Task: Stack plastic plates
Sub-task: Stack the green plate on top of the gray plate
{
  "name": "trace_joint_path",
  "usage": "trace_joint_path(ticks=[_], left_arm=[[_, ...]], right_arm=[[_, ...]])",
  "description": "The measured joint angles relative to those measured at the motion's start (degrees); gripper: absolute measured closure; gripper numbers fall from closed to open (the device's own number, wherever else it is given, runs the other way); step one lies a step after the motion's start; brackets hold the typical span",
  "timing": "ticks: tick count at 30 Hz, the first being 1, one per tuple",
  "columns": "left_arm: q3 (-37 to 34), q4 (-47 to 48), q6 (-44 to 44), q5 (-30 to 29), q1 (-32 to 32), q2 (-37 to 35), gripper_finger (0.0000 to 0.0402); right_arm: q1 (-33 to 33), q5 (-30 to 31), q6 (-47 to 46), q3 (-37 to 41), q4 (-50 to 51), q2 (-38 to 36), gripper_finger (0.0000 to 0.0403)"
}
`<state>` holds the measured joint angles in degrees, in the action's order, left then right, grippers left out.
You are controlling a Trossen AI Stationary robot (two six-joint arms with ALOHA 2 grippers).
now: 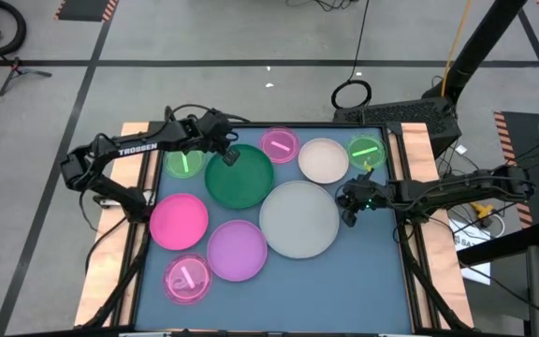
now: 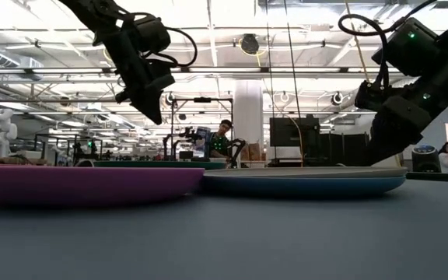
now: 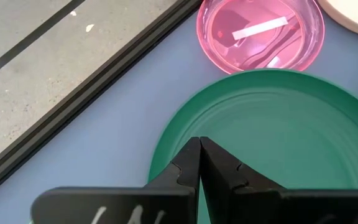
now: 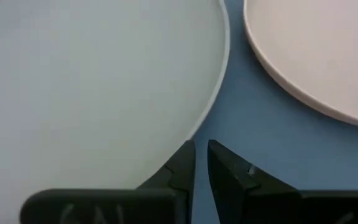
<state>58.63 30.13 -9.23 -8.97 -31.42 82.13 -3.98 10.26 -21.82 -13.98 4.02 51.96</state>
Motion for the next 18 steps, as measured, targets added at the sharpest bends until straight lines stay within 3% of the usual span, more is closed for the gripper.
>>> trace_joint_path(ticks=[3, 18], left_arm=[[0.00, 0.00, -0.06, 0.00, 0.00, 0.00, 0.0385], [-0.02, 0.06, 4.00, 0.36, -0.15, 0.00, 0.0385]], right_arm=[[0.03, 4.68, 0.14, 0.00, 0.52, 0.02, 0.0365], [0.03, 4.61, 0.21, -0.02, 0.44, -1.81, 0.0365]])
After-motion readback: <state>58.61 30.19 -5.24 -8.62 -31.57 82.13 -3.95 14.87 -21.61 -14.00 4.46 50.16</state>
